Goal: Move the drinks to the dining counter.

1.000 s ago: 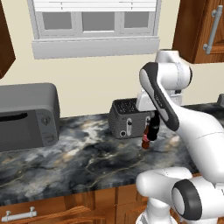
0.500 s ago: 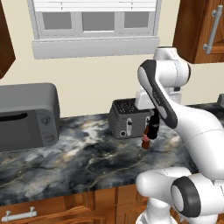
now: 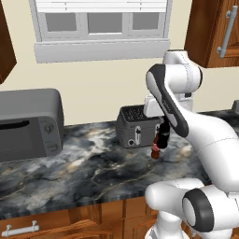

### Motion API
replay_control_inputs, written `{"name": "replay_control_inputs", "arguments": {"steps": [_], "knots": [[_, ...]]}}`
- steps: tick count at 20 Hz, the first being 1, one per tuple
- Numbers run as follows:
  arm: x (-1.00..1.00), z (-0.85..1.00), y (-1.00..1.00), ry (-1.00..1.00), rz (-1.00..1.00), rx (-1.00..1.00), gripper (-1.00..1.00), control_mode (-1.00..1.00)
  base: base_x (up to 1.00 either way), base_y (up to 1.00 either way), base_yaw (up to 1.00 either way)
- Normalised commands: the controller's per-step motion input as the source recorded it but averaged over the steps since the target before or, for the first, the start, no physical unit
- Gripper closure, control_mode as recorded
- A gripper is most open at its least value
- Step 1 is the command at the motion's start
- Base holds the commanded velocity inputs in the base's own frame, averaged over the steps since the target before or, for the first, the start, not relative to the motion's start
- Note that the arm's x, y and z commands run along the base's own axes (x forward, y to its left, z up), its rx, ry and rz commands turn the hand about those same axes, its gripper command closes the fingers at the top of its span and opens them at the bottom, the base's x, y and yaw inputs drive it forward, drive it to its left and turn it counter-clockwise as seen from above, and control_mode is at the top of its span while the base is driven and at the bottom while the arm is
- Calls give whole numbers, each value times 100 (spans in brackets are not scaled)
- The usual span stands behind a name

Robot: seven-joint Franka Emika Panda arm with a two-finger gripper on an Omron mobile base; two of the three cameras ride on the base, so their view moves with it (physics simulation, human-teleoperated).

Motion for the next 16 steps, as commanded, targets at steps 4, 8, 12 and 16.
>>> {"name": "replay_control_inputs", "arguments": {"steps": [4,8,12,16], "knots": [[0,0,0,0,0,0,100,100,-22,0,0],[0,0,0,0,0,0,100,100,-96,0,-12],[0,0,0,0,0,0,100,100,-100,-5,-30],[0,0,0,0,0,0,100,100,-100,0,-49]]}}
